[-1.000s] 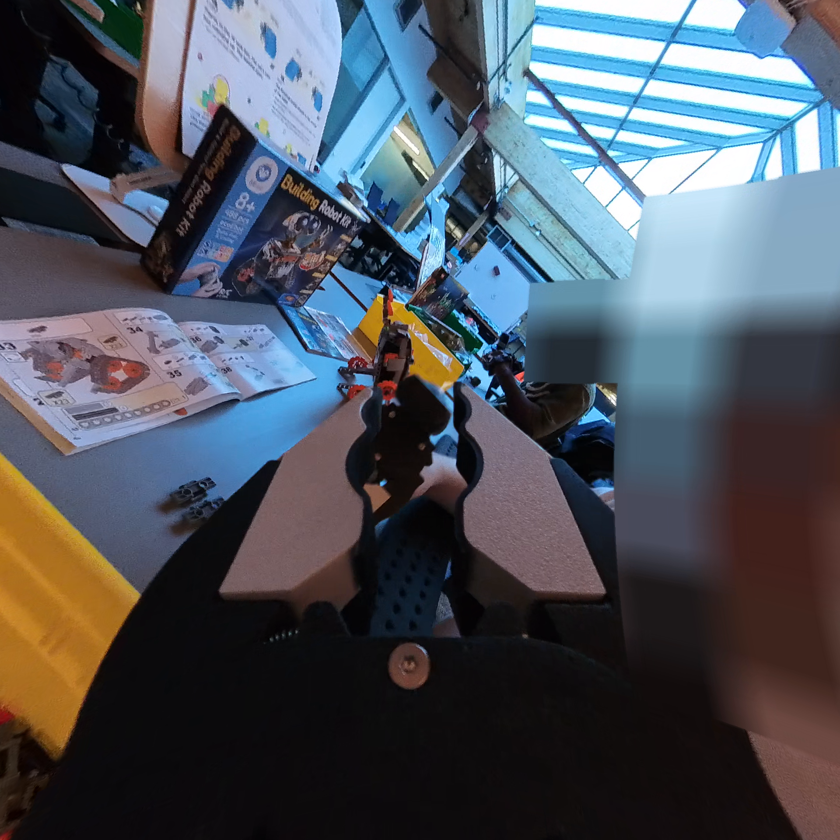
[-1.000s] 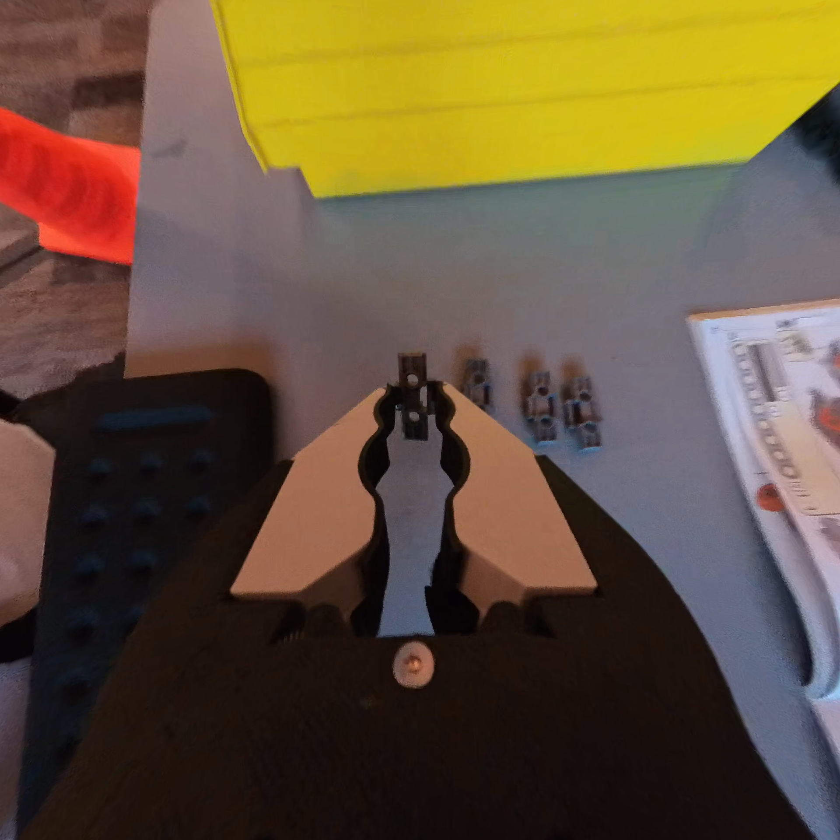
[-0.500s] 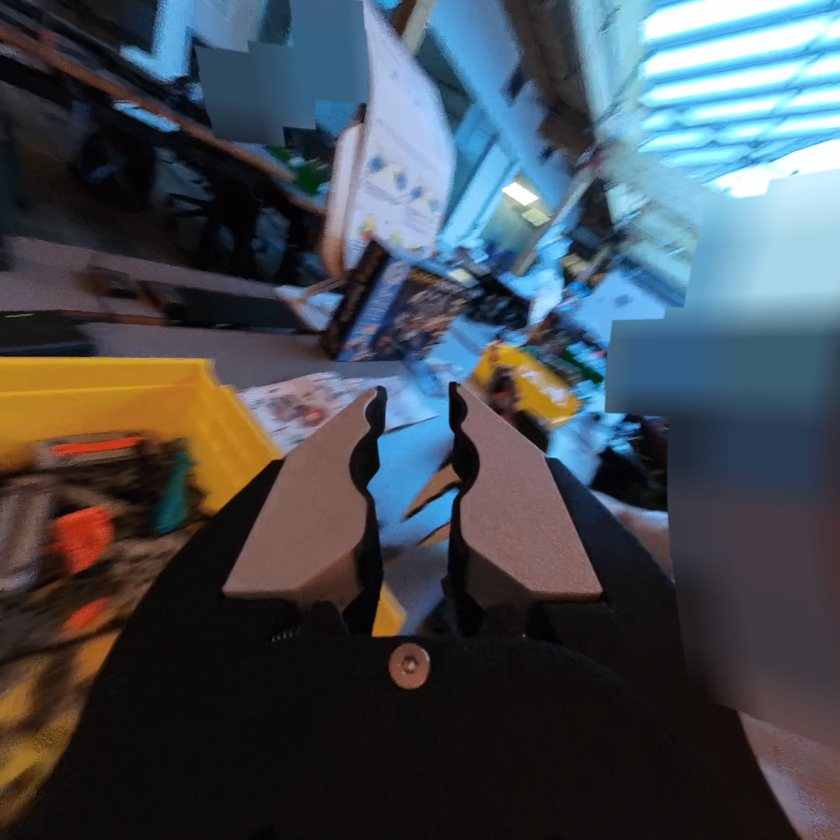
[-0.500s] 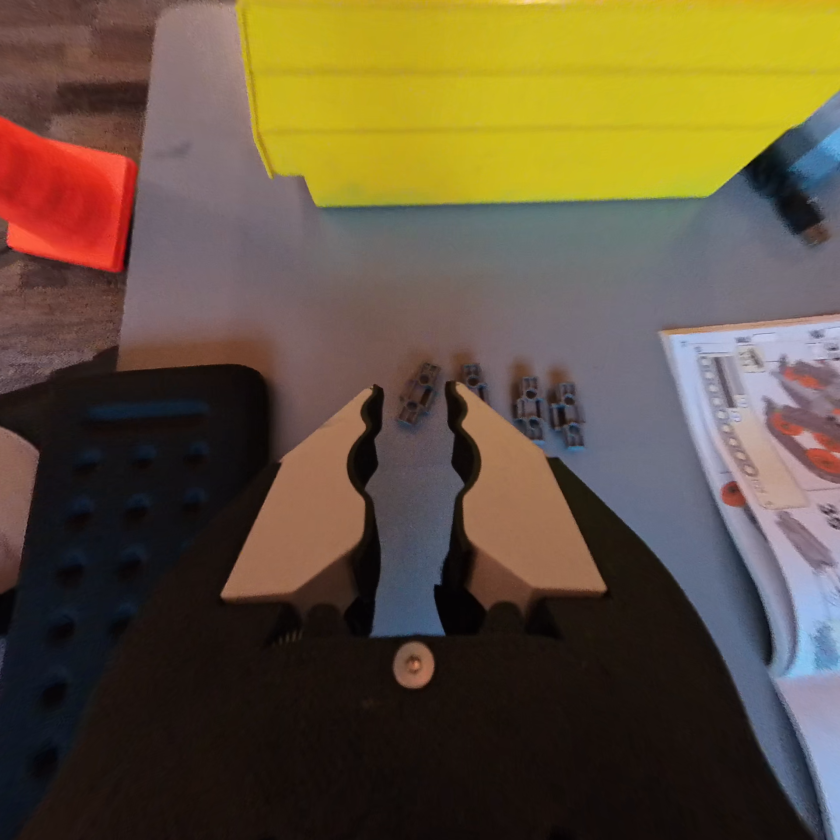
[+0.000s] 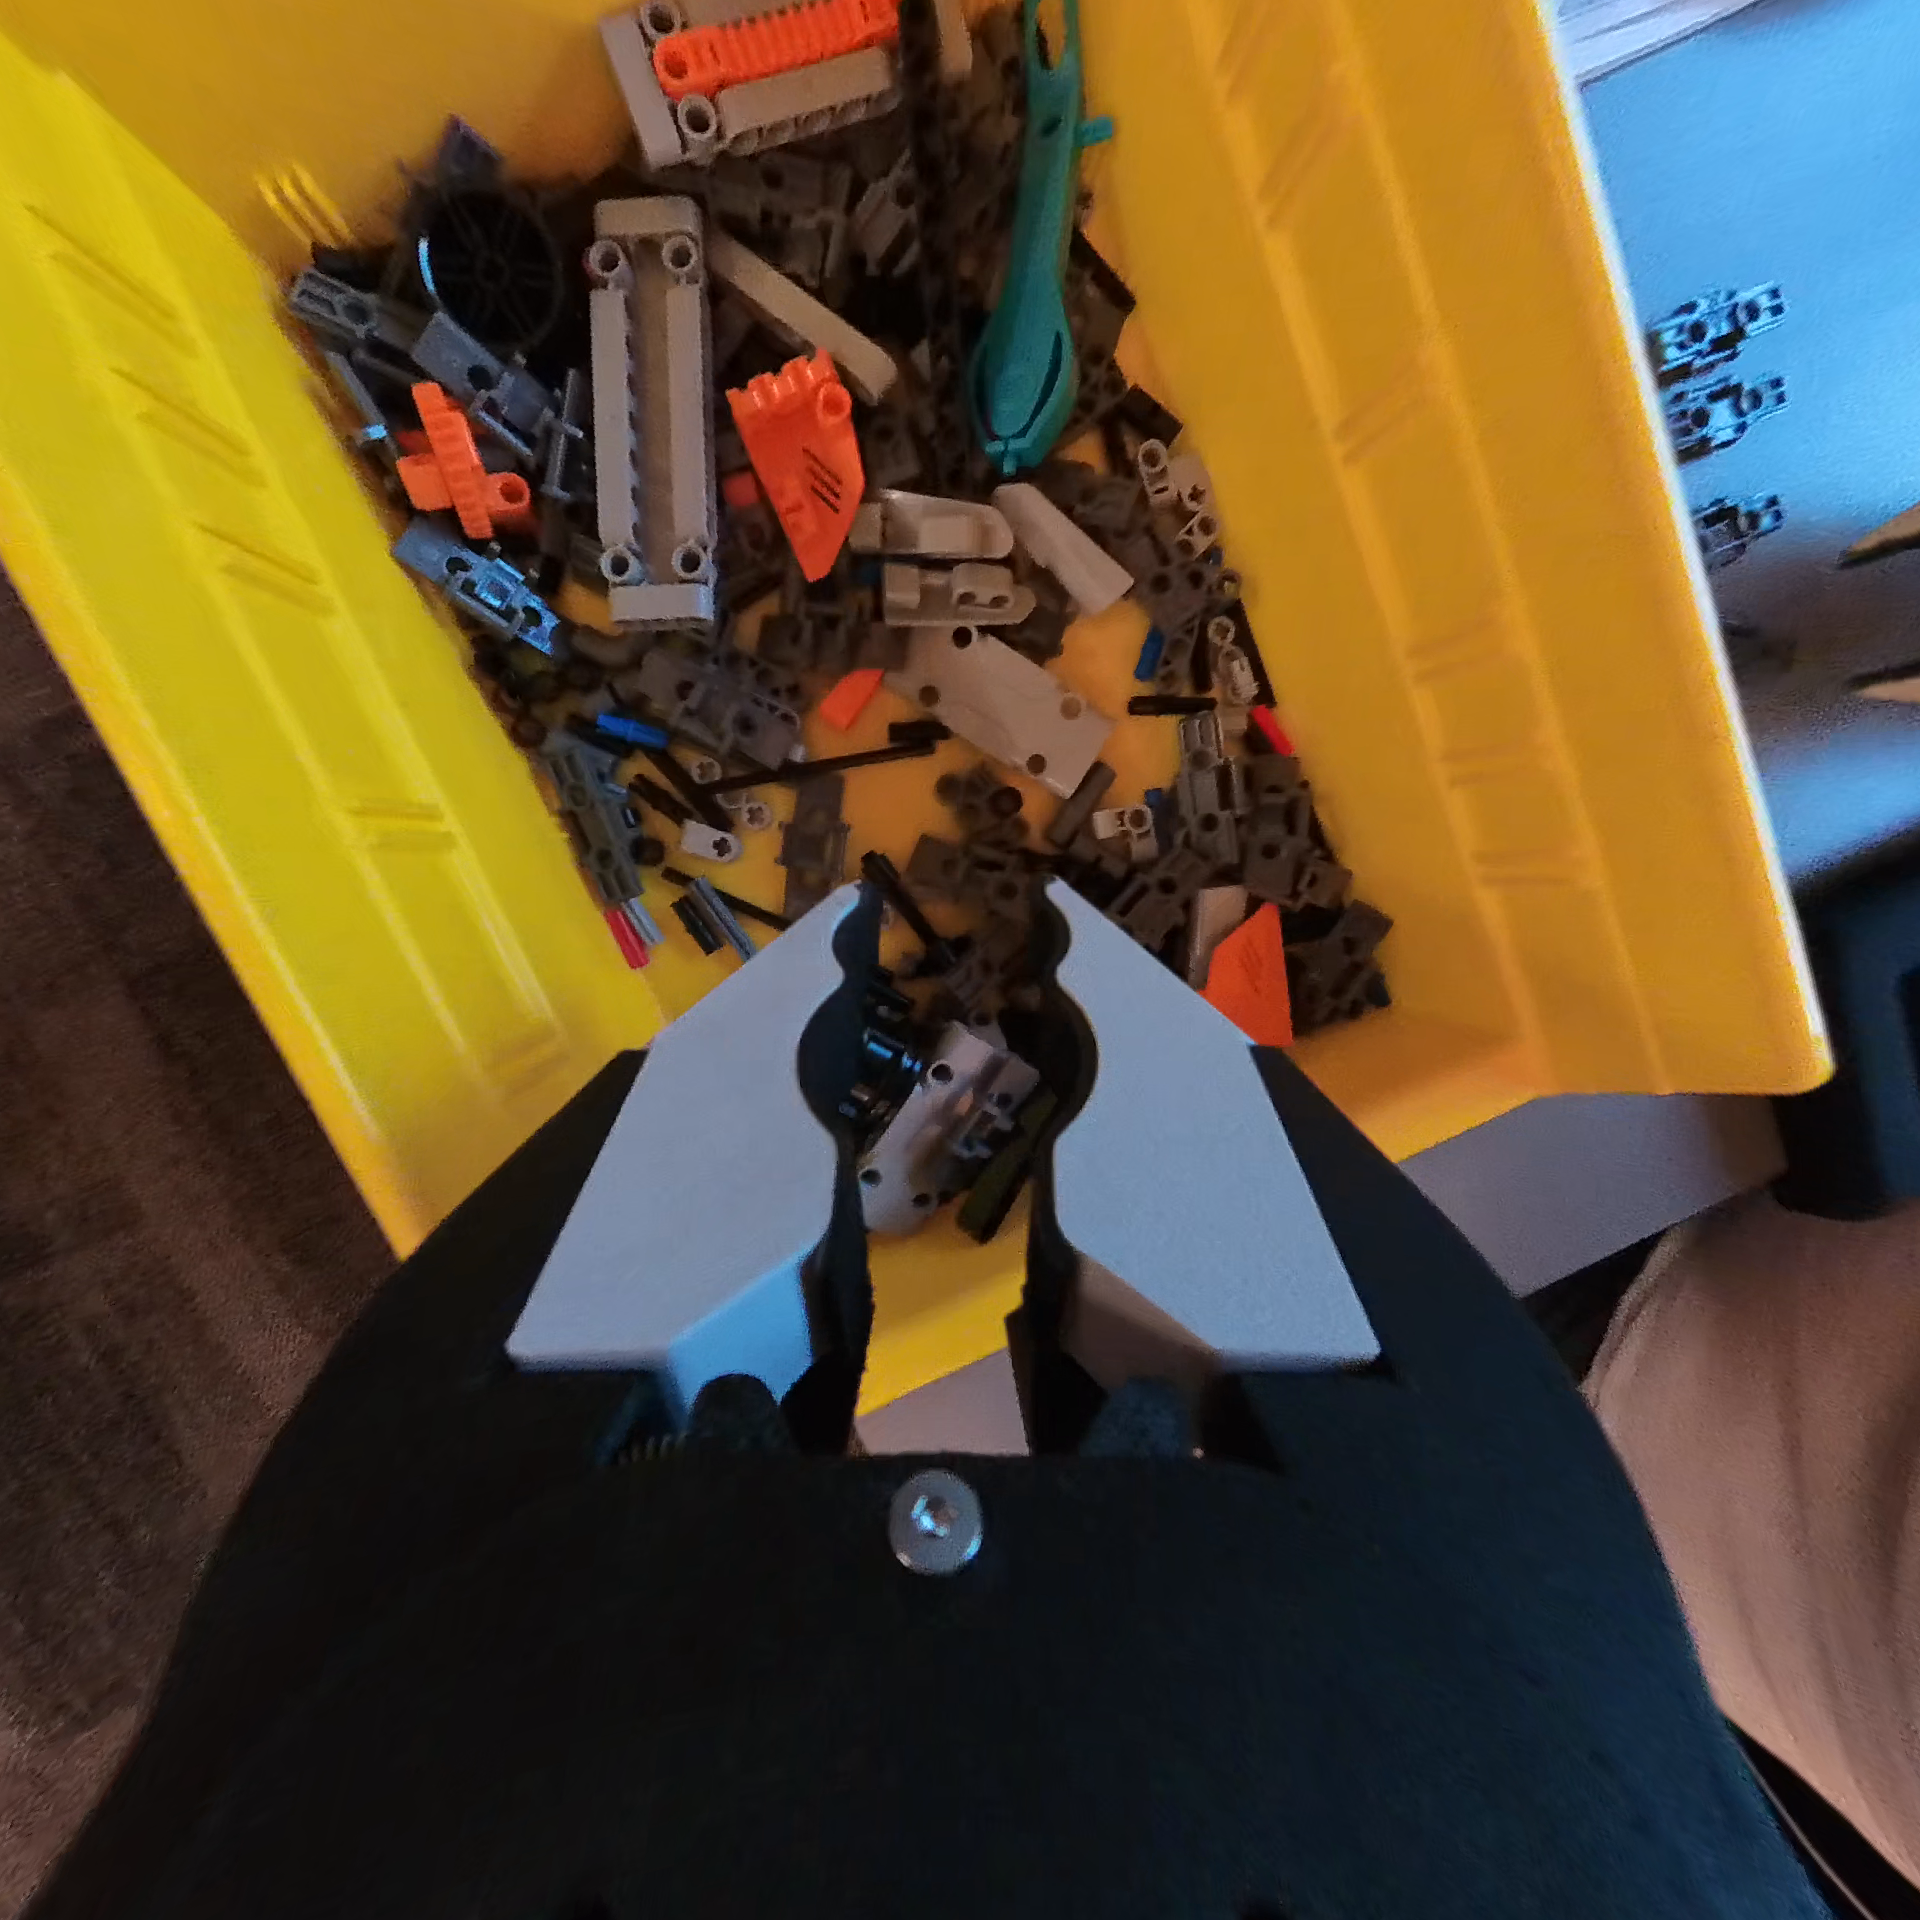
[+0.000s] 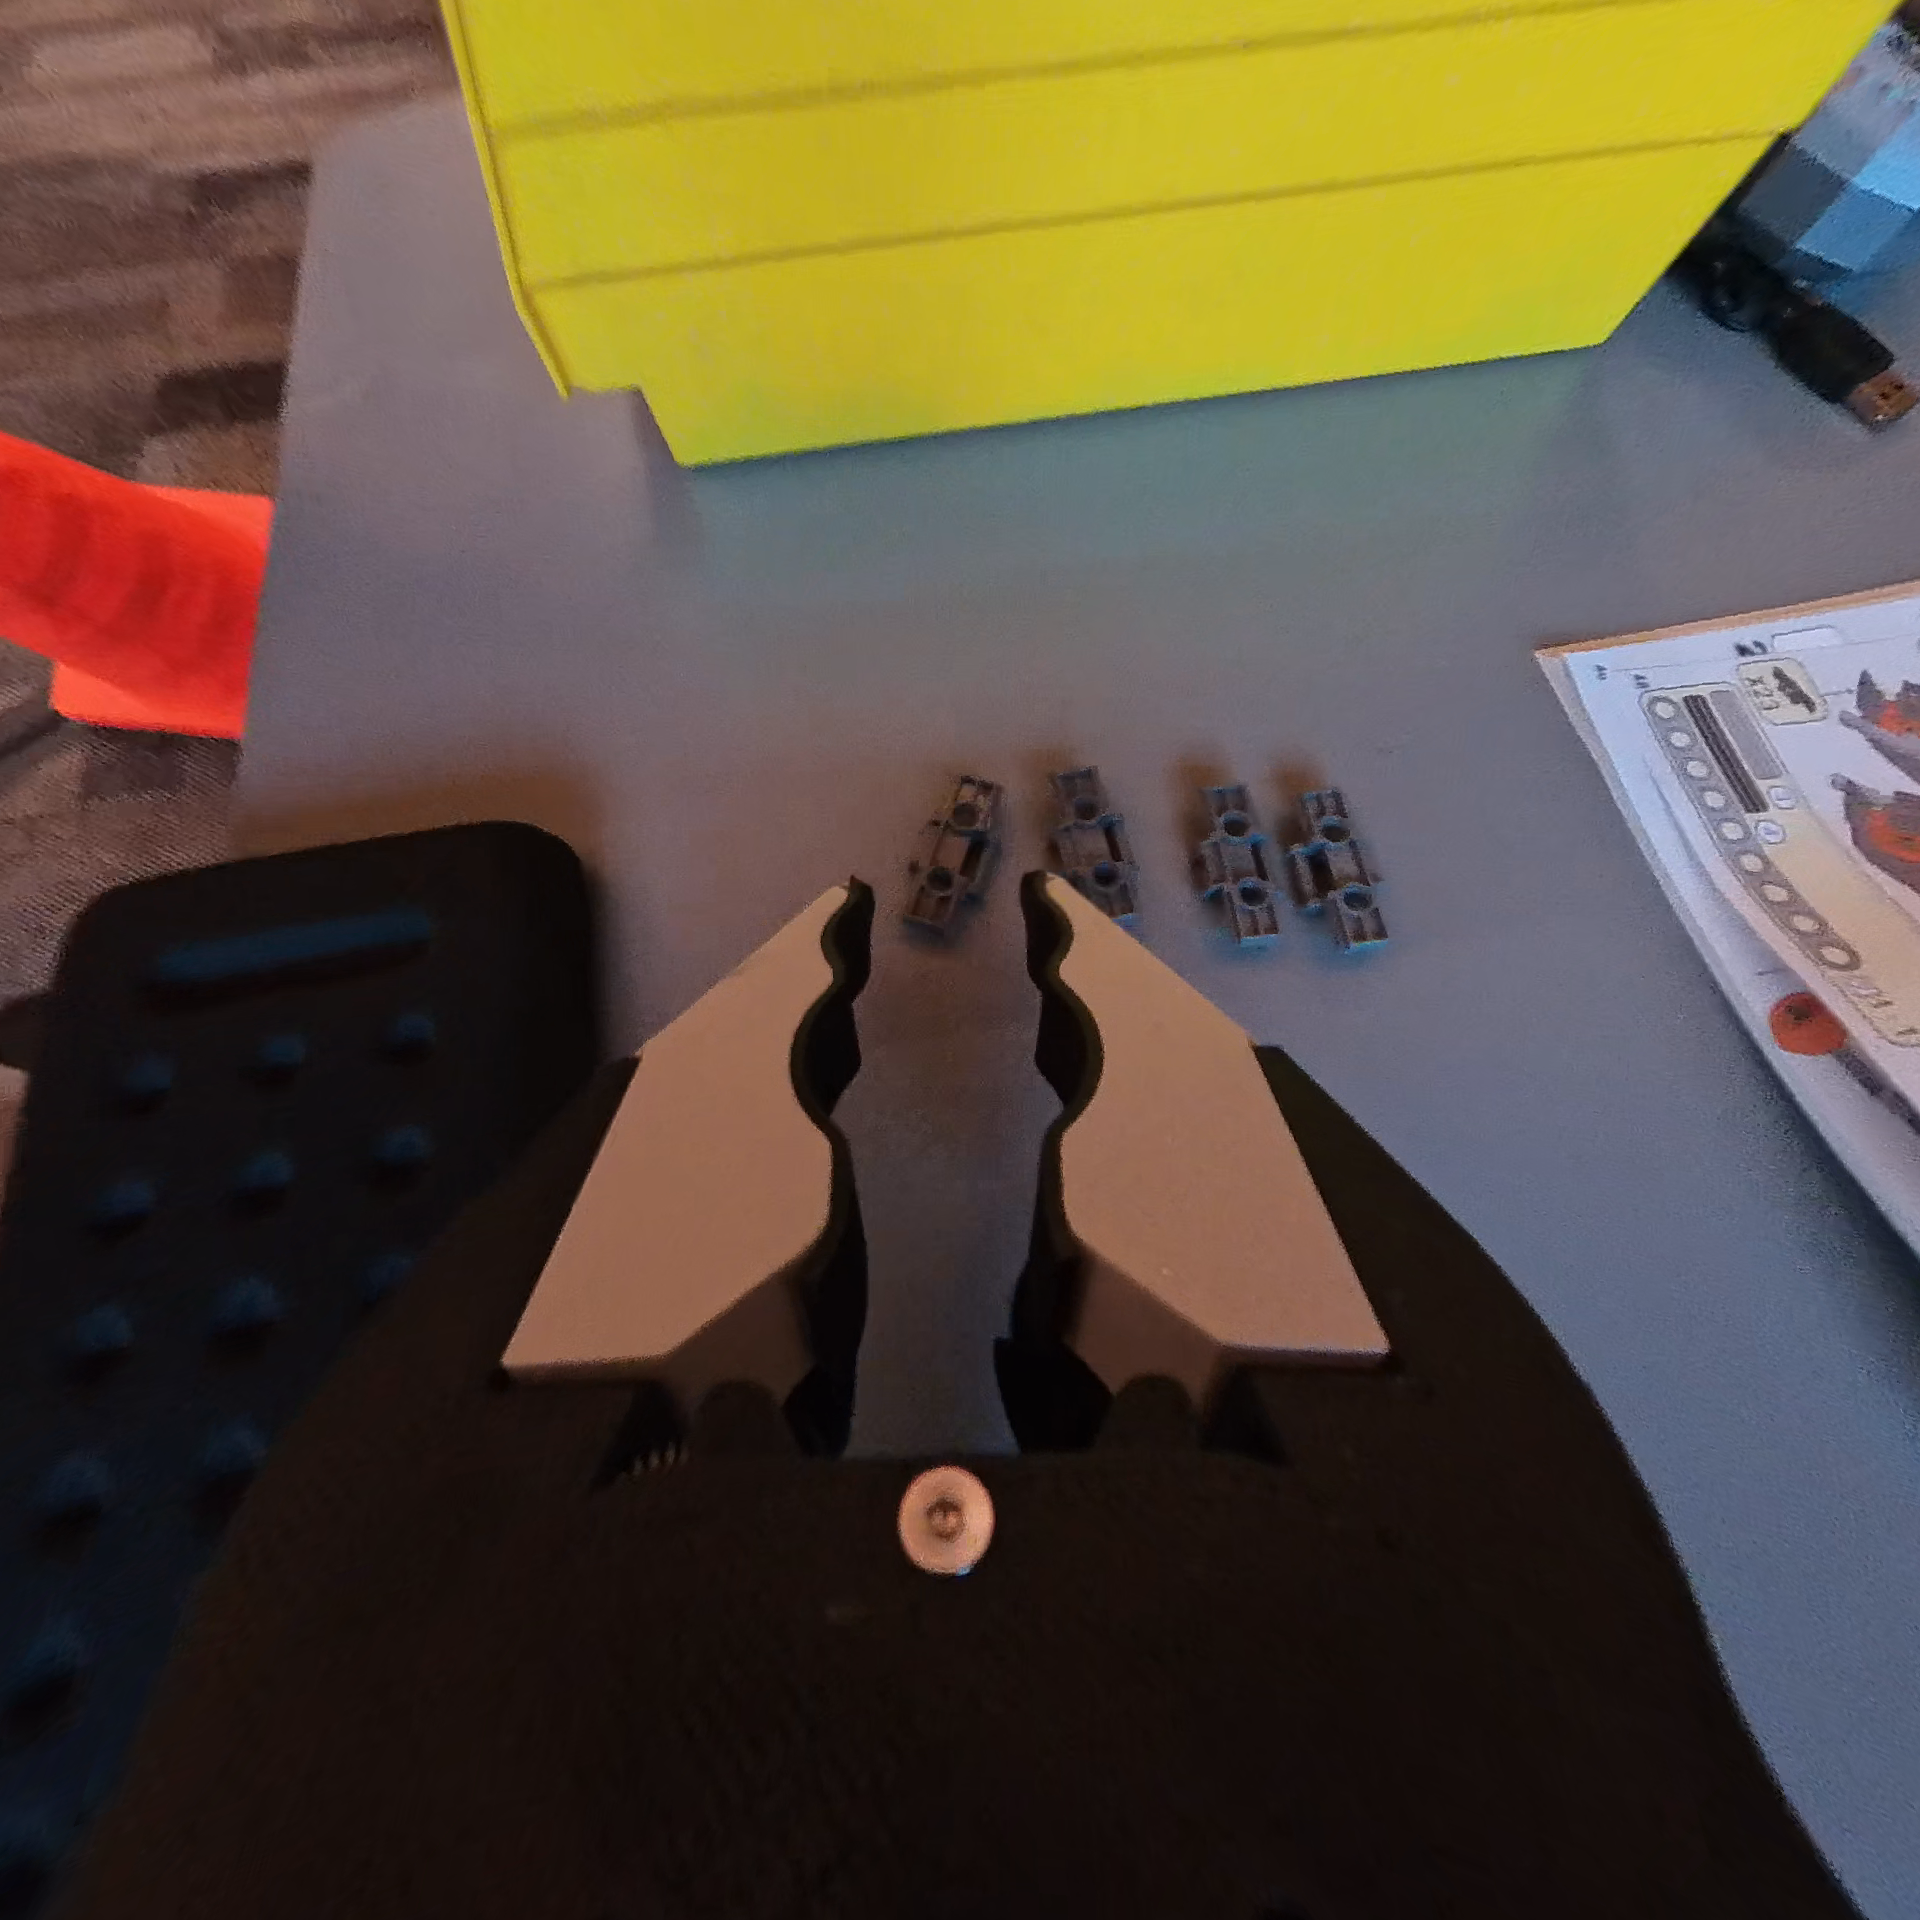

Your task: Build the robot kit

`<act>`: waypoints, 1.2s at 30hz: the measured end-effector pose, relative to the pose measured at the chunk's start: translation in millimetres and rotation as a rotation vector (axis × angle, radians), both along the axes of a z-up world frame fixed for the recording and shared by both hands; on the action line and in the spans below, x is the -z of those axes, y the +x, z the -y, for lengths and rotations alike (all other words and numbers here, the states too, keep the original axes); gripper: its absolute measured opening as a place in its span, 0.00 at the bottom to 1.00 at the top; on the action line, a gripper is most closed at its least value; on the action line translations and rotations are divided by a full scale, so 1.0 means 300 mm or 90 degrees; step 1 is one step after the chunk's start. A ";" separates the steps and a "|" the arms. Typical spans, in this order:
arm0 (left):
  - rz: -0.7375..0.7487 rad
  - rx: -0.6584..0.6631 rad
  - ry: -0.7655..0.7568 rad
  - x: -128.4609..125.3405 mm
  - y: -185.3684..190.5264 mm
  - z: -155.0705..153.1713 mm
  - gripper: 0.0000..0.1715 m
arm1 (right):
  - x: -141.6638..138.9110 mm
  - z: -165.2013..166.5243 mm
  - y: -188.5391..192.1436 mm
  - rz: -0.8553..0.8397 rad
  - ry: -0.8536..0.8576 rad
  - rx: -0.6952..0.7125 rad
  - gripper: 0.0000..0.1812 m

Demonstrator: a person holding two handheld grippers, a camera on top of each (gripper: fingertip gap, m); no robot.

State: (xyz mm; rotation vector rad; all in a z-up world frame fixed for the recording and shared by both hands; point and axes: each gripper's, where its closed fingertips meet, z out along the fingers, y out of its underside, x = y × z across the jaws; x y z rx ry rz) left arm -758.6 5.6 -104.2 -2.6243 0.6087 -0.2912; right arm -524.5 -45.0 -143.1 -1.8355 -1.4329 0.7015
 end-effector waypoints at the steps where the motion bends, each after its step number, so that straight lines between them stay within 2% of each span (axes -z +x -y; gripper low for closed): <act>1: 0.008 0.003 0.005 -0.001 0.011 -0.002 0.15 | 0.009 -0.002 -0.004 0.015 0.021 -0.003 0.16; 5: -0.013 0.013 0.021 0.002 0.010 0.007 0.15 | -0.024 -0.140 0.040 0.035 0.126 0.036 0.15; 7: -0.017 0.018 0.026 -0.002 0.012 0.015 0.14 | -0.031 -0.217 0.055 0.024 0.107 0.046 0.14; 9: -0.013 0.020 0.032 -0.013 0.019 0.022 0.14 | 0.002 -0.275 0.067 0.040 0.050 0.051 0.14; 11: -0.012 0.023 0.043 -0.028 0.025 0.031 0.14 | 0.035 -0.277 0.054 0.038 -0.022 0.025 0.14; 18: -0.001 0.053 0.047 -0.047 0.068 0.098 0.14 | 0.065 -0.296 0.032 0.042 -0.031 0.018 0.09; 22: 0.042 0.075 0.043 -0.068 0.124 0.130 0.14 | 0.066 -0.336 -0.018 0.041 -0.042 0.023 0.09; 28: 0.037 0.080 0.050 -0.090 0.135 0.152 0.14 | 0.067 -0.401 -0.098 0.042 -0.081 0.038 0.09; 29: 0.036 0.079 0.050 -0.093 0.133 0.158 0.14 | 0.066 -0.406 -0.096 0.044 -0.082 0.043 0.12; 31: 0.034 0.076 0.053 -0.099 0.127 0.170 0.14 | 0.050 -0.394 -0.082 0.042 -0.070 0.036 0.16; 36: 0.033 0.071 0.068 -0.116 0.112 0.192 0.14 | -0.018 -0.280 -0.013 0.027 0.000 0.000 0.16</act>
